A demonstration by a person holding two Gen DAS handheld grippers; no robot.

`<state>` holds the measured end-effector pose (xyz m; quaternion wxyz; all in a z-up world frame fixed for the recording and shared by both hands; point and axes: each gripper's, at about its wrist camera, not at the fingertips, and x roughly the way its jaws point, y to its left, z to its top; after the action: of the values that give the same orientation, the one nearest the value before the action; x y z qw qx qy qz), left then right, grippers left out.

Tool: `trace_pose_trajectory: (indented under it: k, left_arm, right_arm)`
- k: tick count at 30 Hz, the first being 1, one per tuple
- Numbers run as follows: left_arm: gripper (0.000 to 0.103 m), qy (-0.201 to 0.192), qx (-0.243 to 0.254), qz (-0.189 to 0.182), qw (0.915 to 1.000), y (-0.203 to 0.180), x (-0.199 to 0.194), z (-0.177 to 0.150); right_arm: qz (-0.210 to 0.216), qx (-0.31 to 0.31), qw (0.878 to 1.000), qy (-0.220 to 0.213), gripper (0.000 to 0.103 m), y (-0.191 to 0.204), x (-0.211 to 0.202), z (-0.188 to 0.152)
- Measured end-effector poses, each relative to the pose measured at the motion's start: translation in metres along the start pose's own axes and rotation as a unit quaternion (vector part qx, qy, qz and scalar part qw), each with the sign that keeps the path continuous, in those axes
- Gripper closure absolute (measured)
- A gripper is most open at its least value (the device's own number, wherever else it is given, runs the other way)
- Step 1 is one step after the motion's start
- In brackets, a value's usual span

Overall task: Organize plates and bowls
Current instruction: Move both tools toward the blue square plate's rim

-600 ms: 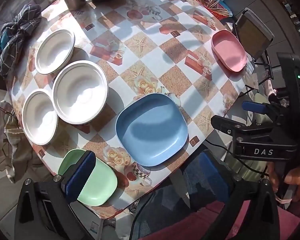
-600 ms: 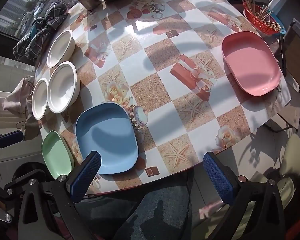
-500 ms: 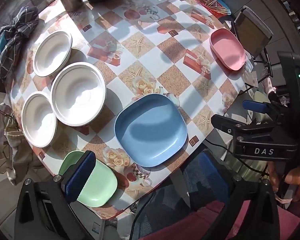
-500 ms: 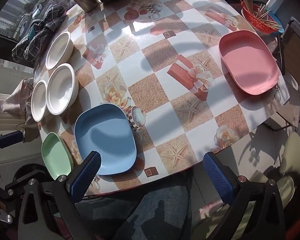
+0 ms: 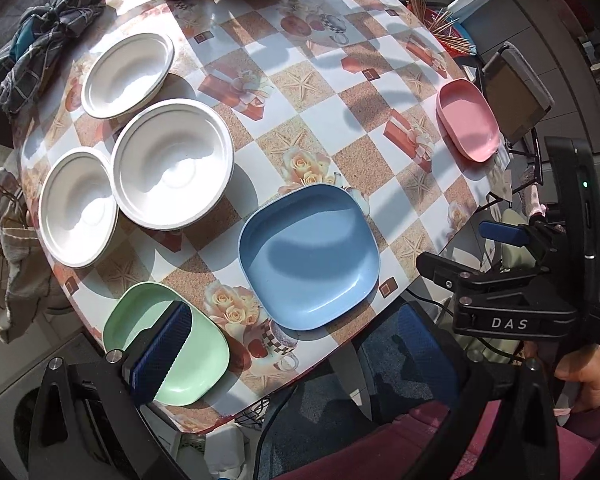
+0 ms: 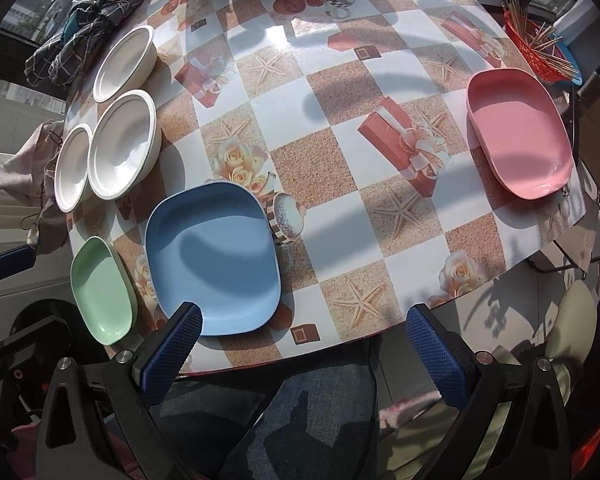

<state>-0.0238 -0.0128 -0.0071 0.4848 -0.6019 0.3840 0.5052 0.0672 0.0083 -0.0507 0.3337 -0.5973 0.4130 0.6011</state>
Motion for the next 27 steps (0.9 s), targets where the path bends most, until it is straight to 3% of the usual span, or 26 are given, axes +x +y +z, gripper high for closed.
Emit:
trace_pose_trajectory:
  k: [6,15,27]
  left_arm:
    - [0.0,-0.007,-0.03,-0.009,0.9995,0.016,0.006,-0.006]
    - [0.0,-0.008,-0.058,-0.008,0.9982,0.031,0.019,-0.014]
    - [0.0,0.004,-0.055,0.046,0.9974,0.035,0.068,-0.015]
  right_arm:
    - [-0.026,-0.027,0.999,0.005,0.0,0.012,0.006,0.002]
    - [-0.027,-0.039,0.998,0.034,0.0,0.014,0.021,-0.002]
    - [-0.07,-0.045,0.995,0.058,0.0,0.014,0.05,0.006]
